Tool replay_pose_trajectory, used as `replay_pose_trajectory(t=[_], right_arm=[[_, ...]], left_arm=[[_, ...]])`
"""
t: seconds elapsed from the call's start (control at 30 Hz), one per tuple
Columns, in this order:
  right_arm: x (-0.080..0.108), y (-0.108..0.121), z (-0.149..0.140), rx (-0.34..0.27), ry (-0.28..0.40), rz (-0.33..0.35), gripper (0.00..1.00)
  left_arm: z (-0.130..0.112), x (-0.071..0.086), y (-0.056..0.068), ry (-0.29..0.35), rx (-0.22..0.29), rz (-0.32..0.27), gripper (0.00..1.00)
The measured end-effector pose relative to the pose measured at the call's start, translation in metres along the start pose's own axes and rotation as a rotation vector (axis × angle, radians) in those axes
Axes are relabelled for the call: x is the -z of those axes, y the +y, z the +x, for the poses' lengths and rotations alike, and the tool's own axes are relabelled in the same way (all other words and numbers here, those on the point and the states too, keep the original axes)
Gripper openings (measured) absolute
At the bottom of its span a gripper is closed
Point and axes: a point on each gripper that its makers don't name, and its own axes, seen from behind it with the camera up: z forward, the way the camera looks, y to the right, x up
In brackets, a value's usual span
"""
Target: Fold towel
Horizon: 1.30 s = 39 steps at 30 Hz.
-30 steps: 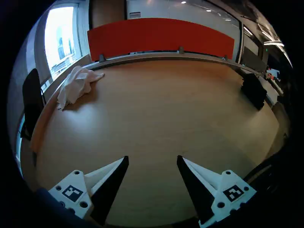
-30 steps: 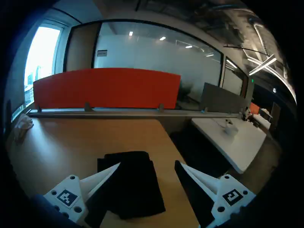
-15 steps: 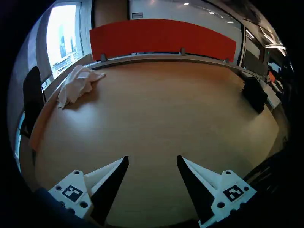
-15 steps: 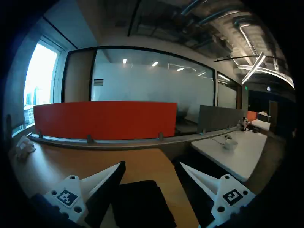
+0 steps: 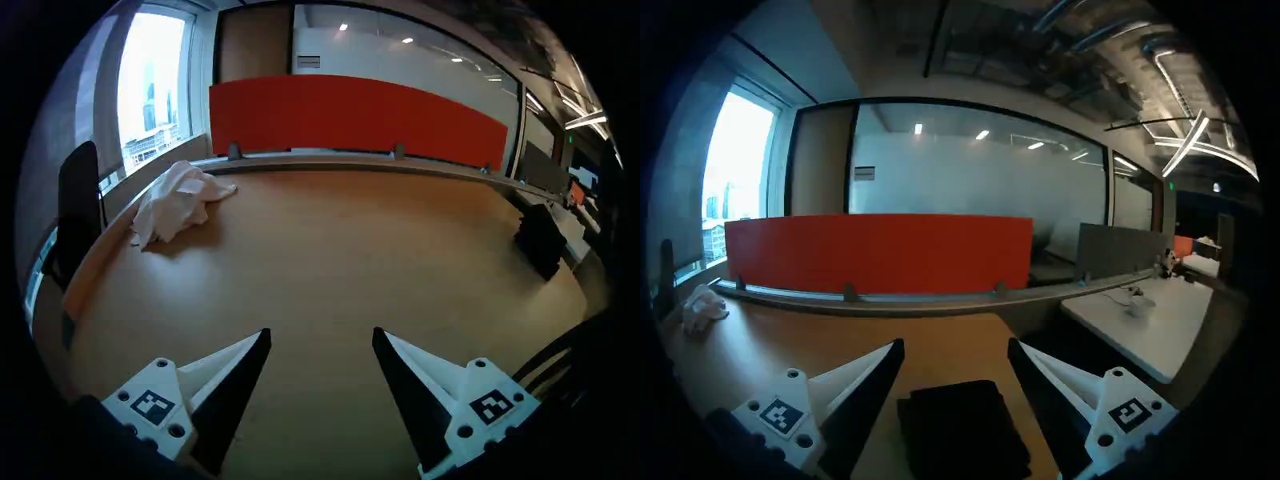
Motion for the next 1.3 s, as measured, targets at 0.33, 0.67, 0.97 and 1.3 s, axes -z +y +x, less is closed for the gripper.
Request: replay_pose_trajectory(t=[0.33, 0.67, 0.97, 1.3], right_arm=[[0.005, -0.020, 0.008, -0.001, 0.014, 0.041, 1.00], [0.006, -0.045, 0.016, 0.005, 0.020, 0.084, 1.00], [0.006, -0.071, 0.027, 0.000, 0.035, 0.124, 1.00], [0.004, -0.096, 0.035, -0.002, 0.055, 0.154, 1.00]], left_arm=[[0.068, -0.006, -0.019, 0.144, 0.028, 0.026, 0.94], [0.145, -0.008, -0.038, 0.288, 0.019, 0.045, 0.94], [0.206, -0.011, -0.051, 0.406, 0.009, 0.063, 0.94], [0.239, -0.013, -0.053, 0.477, -0.018, 0.062, 0.94]])
